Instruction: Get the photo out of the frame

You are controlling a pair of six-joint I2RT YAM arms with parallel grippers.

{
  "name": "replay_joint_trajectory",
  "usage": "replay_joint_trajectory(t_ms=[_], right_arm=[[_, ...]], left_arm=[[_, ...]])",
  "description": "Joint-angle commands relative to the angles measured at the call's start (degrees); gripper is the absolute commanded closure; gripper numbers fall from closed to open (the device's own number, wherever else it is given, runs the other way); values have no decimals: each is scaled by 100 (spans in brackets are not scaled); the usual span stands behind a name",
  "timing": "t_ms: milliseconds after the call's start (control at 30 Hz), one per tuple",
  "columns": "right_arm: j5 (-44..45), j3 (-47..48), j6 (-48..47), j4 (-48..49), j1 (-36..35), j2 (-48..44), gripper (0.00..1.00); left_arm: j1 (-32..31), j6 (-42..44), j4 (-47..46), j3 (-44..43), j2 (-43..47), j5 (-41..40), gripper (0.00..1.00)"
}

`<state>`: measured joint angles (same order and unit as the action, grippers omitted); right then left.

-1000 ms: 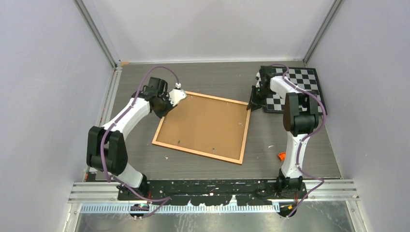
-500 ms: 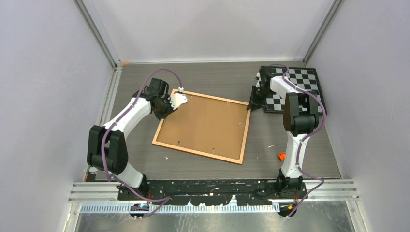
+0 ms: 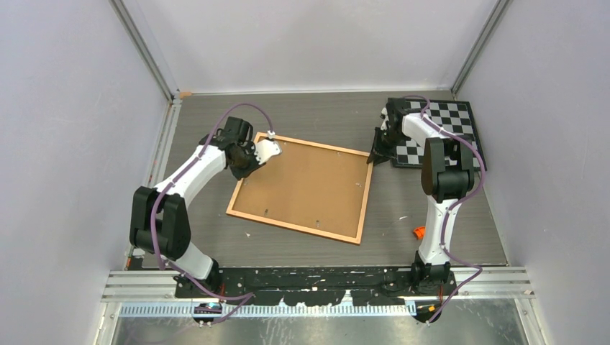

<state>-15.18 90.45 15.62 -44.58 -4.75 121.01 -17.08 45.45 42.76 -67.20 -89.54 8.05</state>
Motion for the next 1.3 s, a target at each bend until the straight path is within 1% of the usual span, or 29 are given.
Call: replay_joint_trajectory(t_ms=[0, 267, 433, 567, 767, 933, 1033, 1100, 1200, 1267], right_arm=[[147, -87, 29, 428, 21, 38, 99], [168, -98, 21, 424, -1, -11, 99], [197, -157, 10, 432, -18, -55, 99], [228, -169, -5, 432, -27, -82, 99], [261, -169, -14, 424, -44, -99, 99], [269, -169, -15, 417, -80, -96, 100], [270, -159, -45, 397, -103, -110, 99], [270, -160, -86, 377, -109, -138, 99], [261, -176, -126, 379, -108, -218, 99], [262, -206, -138, 395, -112, -250, 99]], left_arm=[[-105, -434, 233, 65, 61, 498, 100], [-103, -1457, -178, 280, -34, 554, 100], [-103, -2377, -572, 485, 52, 521, 100], [-102, -3179, -782, 708, 218, 650, 100], [-76, -4224, -998, 1051, 494, 565, 100], [137, -5127, -1425, 1384, 577, 488, 100], [258, -5226, -1558, 1373, 578, 519, 100], [345, -5114, -1695, 1356, 699, 709, 100], [371, -4602, -1579, 1242, 883, 672, 100], [477, -3996, -1447, 1214, 1001, 695, 100]])
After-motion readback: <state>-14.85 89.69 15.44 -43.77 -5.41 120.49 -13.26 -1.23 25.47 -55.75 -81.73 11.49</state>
